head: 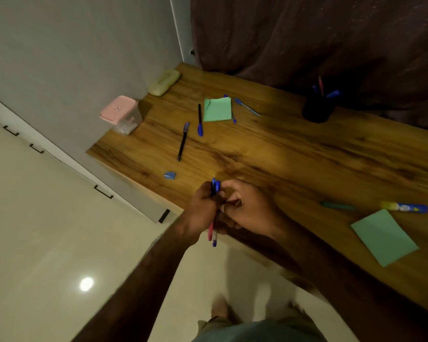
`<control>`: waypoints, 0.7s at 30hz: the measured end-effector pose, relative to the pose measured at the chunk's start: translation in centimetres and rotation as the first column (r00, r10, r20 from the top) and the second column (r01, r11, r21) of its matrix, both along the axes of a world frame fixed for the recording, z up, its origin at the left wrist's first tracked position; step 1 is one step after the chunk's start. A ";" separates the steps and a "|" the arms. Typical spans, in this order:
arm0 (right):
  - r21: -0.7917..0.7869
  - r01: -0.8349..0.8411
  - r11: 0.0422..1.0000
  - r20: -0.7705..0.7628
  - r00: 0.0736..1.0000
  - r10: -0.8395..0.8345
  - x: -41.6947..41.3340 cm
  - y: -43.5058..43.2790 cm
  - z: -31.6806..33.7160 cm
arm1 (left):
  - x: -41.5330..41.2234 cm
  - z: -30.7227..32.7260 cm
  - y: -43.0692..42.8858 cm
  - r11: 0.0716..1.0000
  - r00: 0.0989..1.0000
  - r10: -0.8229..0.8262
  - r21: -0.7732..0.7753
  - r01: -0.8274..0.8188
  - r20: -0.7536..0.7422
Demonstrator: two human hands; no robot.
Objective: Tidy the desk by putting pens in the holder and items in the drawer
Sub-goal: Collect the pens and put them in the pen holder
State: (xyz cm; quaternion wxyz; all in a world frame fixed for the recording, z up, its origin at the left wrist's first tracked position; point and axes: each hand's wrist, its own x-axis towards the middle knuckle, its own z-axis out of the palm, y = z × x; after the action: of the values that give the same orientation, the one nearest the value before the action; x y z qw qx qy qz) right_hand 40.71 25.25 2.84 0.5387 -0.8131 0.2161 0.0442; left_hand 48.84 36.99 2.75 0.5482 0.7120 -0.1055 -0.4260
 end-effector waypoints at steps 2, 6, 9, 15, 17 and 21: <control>-0.002 -0.010 1.000 -0.002 1.000 0.010 1.9 0.6 0.3 | 1.9 -0.1 0.9 1.000 0.999 0.028 -0.002 -0.028 0.024; -0.021 -0.018 1.000 0.010 1.000 0.019 5.6 0.9 0.5 | 5.5 -1.0 1.7 0.993 0.992 0.115 0.016 -0.116 0.056; -0.022 -0.011 1.000 0.016 1.000 0.012 8.5 -0.1 -0.1 | 7.9 -1.3 1.5 0.986 0.984 0.166 0.023 -0.167 0.062; -0.065 -0.024 0.998 0.035 0.999 0.027 15.4 -2.5 -2.3 | 13.2 -1.4 0.0 0.966 0.966 0.229 0.095 -0.241 0.116; -0.080 -0.025 0.996 0.021 0.999 0.027 17.4 -3.3 -2.7 | 15.0 -1.3 -0.4 0.955 0.957 0.253 0.123 -0.271 0.139; -0.077 -0.040 0.996 -0.006 0.999 0.040 19.9 -4.8 -3.5 | 18.0 -1.7 -1.4 0.931 0.927 0.260 0.186 -0.315 0.271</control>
State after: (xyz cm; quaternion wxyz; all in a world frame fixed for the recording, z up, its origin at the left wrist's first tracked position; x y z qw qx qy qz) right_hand 60.58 20.48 -0.62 0.5055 -0.8373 0.2026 0.0484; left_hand 66.84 35.57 1.09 0.5035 0.8240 -0.0162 -0.2595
